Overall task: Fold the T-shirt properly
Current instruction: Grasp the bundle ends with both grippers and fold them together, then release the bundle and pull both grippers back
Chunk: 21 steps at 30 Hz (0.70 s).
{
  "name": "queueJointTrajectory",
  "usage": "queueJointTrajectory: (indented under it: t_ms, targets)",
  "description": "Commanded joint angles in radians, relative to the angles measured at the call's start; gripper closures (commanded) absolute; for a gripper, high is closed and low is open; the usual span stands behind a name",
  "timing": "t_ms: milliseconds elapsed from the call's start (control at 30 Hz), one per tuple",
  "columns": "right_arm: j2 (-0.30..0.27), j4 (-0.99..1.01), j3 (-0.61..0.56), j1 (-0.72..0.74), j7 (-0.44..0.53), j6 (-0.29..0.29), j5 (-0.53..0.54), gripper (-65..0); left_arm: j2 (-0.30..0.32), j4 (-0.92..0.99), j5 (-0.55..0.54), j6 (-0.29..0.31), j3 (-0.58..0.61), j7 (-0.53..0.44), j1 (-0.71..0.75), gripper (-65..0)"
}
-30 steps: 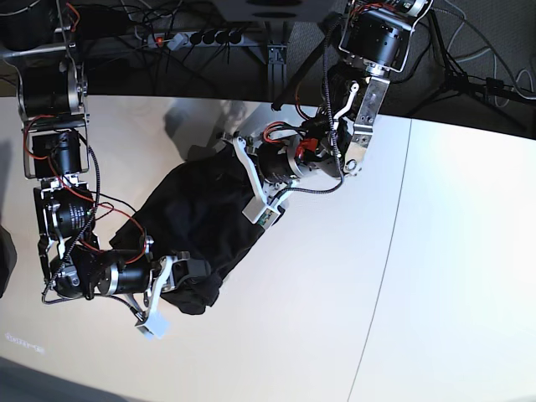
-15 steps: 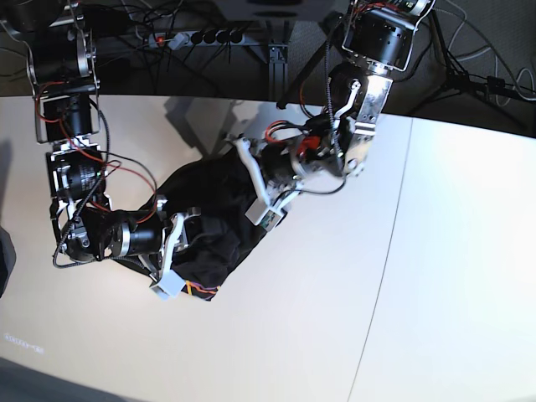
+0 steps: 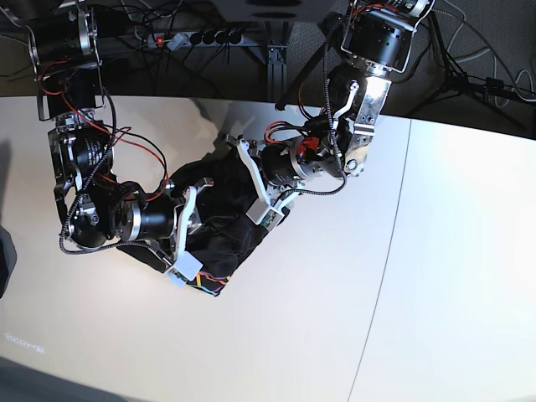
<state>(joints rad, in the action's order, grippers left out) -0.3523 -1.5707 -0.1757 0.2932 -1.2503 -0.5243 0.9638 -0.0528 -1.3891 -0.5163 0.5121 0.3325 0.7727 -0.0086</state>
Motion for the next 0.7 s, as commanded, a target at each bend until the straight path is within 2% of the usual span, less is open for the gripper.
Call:
queueJointTrajectory:
  t_ms: [0, 100, 133, 233, 267, 333, 500, 667]
  targets:
    - [-0.007, -0.017, -0.008, 0.022, 0.003, -0.076, 0.025, 0.0, -0.011, -0.015, -0.017, -0.003, 0.000, -0.021, -0.016, -25.8]
    - [-0.007, -0.017, -0.056, 0.022, -0.019, -0.076, 0.051, 0.0, -0.011, -0.015, -0.018, -0.003, 0.000, -0.014, -0.017, -25.8]
    - [-0.008, -0.017, -0.076, 0.022, -0.019, -0.076, 0.056, -3.1, -0.011, -0.015, -0.019, -0.003, 0.000, -0.006, -0.017, -25.8]
    - [-0.007, -0.029, -0.130, 0.022, -0.018, -0.075, 0.065, -21.8, -0.011, -0.015, -0.045, -0.003, 0.000, 0.017, -0.016, -25.8]
    - [-0.007, -0.040, -0.145, 0.022, -0.018, -0.076, 0.063, -26.2, -0.011, -0.015, -0.048, -0.003, 0.000, 0.019, -0.016, -25.8]
    - [-0.004, -0.071, -0.159, 0.022, -0.018, -0.075, 0.048, -30.9, -0.010, -0.015, -0.048, -0.003, 0.000, 0.021, -0.016, -25.8]
    - [0.006, -0.150, -0.158, 0.031, -0.014, -0.075, 0.019, -31.0, -0.011, -0.016, -0.056, -0.003, -0.041, 0.026, -0.016, -25.8]
    - [0.006, -0.165, -0.143, 0.040, 0.006, -0.074, -0.003, -31.0, -0.010, -0.017, -0.079, -0.001, -0.146, 0.056, -0.016, -25.8]
